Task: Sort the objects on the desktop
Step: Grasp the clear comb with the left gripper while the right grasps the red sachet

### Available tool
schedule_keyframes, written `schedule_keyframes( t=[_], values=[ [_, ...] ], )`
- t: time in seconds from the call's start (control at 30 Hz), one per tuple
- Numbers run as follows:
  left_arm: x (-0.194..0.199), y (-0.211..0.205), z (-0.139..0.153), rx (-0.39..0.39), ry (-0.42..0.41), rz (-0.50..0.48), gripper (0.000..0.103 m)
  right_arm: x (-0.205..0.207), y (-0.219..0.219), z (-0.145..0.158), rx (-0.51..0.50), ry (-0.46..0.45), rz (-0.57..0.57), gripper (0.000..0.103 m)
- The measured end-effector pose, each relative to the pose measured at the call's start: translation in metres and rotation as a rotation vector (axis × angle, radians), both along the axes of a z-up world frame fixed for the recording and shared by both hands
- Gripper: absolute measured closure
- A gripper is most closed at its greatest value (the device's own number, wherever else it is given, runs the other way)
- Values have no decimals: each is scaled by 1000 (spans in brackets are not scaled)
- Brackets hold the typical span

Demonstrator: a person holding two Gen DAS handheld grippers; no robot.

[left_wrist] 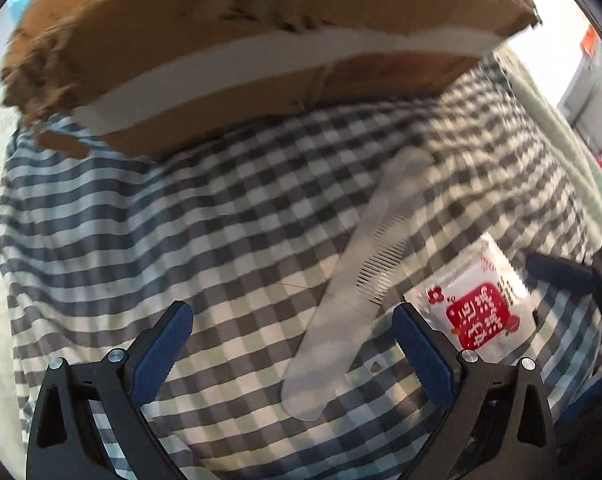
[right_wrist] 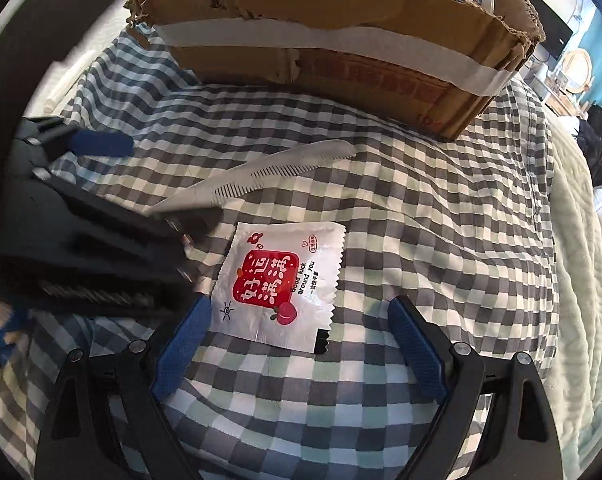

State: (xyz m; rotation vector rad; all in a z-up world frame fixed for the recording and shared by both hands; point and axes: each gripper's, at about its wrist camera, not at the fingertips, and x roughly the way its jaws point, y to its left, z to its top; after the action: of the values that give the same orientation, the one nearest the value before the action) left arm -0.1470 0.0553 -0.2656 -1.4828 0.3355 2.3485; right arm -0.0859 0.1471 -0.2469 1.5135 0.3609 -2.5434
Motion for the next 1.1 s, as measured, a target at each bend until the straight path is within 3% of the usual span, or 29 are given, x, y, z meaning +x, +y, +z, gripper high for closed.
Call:
schedule_keyframes(
  t=[0.1, 0.2, 0.27, 0.5, 0.77, 0.87, 1.1],
  values=[
    [2, 3, -1, 6, -3, -13, 16, 0, 4, 2, -8, 3, -8, 17],
    [3, 9, -1, 32, -4, -33, 43, 2, 7, 5, -13, 9, -14, 24],
    [8, 14, 2, 43, 3, -56, 69, 3, 10, 8, -20, 17, -20, 30],
    [20, 17, 12, 69, 42, -67, 83, 12, 23, 17, -63, 47, -44, 82],
    [30, 4, 25, 97, 79, -74, 95, 25, 33, 32, -116, 86, -46, 99],
    [30, -7, 31, 107, 98, -78, 100, 28, 35, 40, -137, 112, -46, 101],
    [39, -11, 46, 143, 138, -67, 100, 24, 29, 48, -172, 172, -58, 101]
  ],
)
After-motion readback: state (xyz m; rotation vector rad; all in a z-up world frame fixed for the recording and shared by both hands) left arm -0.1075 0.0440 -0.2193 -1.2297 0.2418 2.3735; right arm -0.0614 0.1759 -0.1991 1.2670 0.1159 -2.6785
